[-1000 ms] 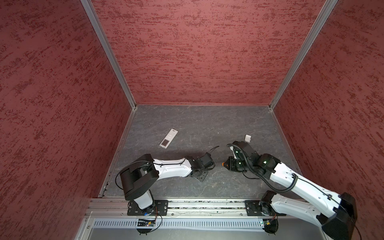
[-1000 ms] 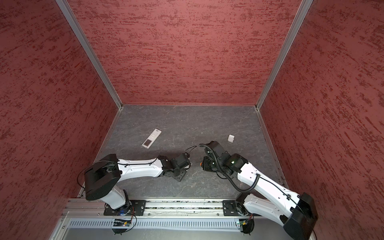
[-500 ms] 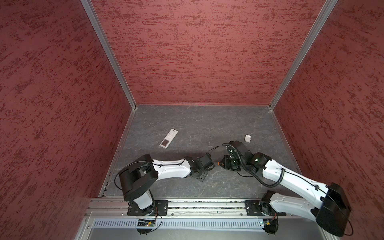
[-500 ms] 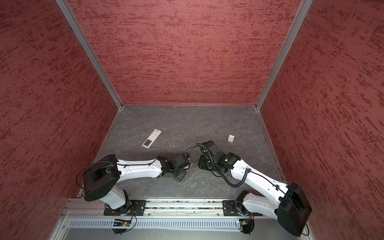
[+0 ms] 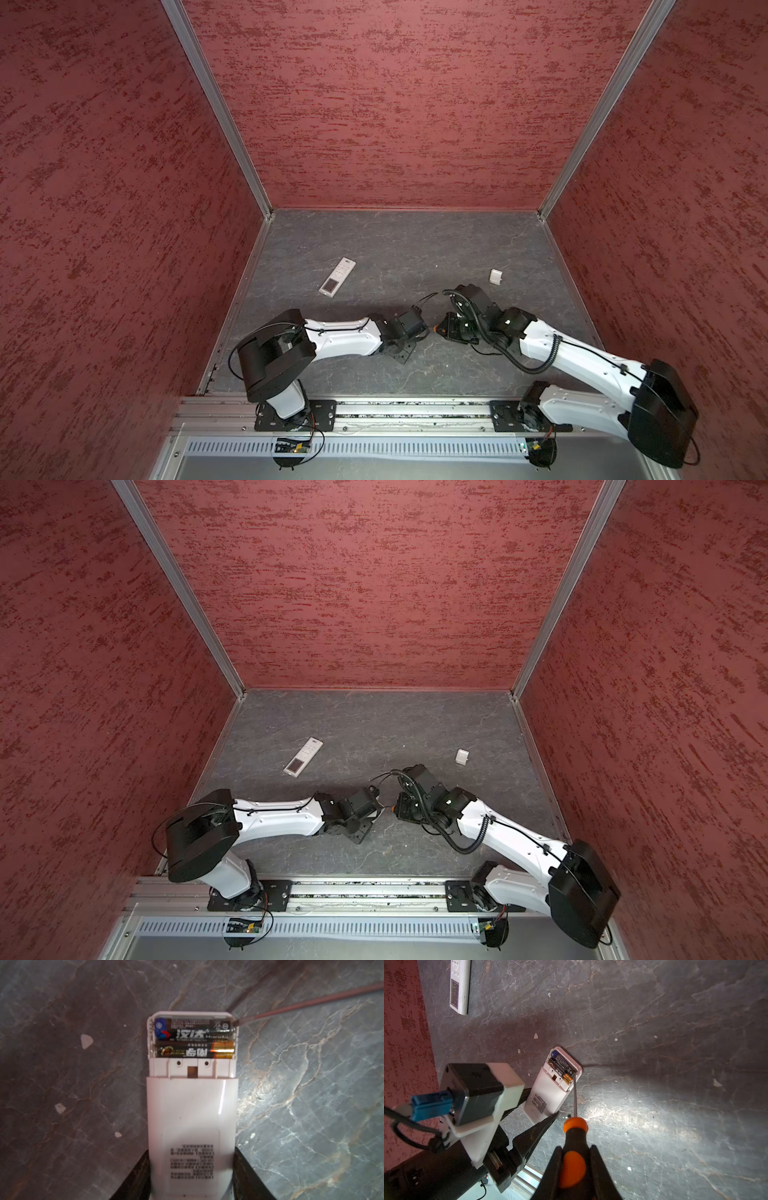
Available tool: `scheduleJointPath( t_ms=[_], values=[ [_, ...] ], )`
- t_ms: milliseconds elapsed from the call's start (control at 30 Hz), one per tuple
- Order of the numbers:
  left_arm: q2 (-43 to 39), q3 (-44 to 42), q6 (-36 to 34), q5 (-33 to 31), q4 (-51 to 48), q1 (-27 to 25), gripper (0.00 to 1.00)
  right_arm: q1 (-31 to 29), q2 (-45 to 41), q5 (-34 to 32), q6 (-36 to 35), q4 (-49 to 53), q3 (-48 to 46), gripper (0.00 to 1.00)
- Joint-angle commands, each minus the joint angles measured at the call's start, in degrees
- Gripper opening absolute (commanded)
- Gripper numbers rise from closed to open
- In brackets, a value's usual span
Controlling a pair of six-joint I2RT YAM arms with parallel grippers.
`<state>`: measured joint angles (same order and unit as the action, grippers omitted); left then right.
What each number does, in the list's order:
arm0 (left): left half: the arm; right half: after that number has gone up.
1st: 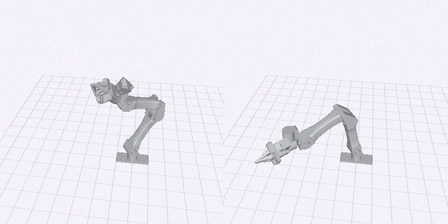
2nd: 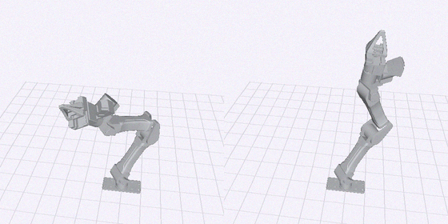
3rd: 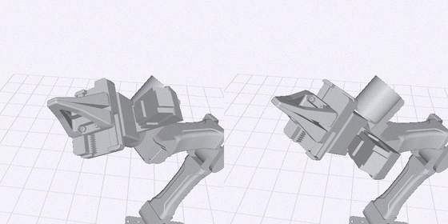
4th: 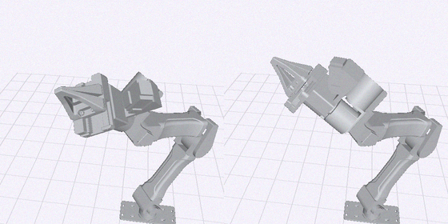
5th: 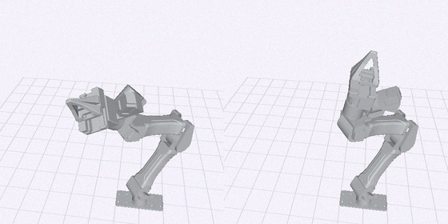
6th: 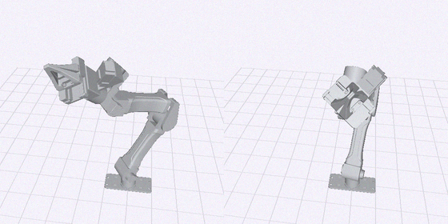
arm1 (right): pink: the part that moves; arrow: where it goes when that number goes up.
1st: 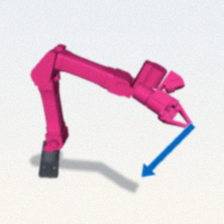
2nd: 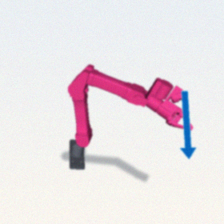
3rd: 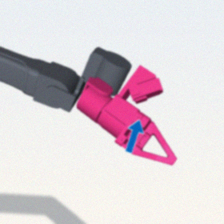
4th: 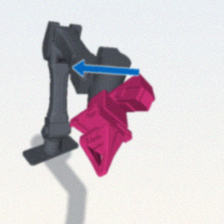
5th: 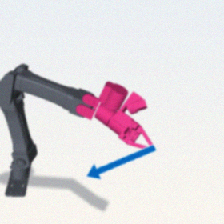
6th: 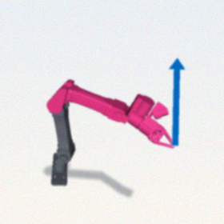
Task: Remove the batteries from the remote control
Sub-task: 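Insert the screwdriver tip beside the blue-ended battery with the right gripper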
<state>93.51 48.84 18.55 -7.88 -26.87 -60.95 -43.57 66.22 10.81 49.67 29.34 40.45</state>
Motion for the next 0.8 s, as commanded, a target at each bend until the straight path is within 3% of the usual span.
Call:
scheduleJointPath(
  t_ms=[0,767],
  values=[
    [2.1,-2.4,-0.6,4.0,1.9,-0.8,0.25,-0.2,-0.2,0.1,1.6,-2.1,-0.5,0.0],
    [2.5,-2.5,0.1,4.7,2.7,-1.4,0.23,-0.2,1.3,1.5,1.6,-2.7,-1.4,0.0]
  ],
)
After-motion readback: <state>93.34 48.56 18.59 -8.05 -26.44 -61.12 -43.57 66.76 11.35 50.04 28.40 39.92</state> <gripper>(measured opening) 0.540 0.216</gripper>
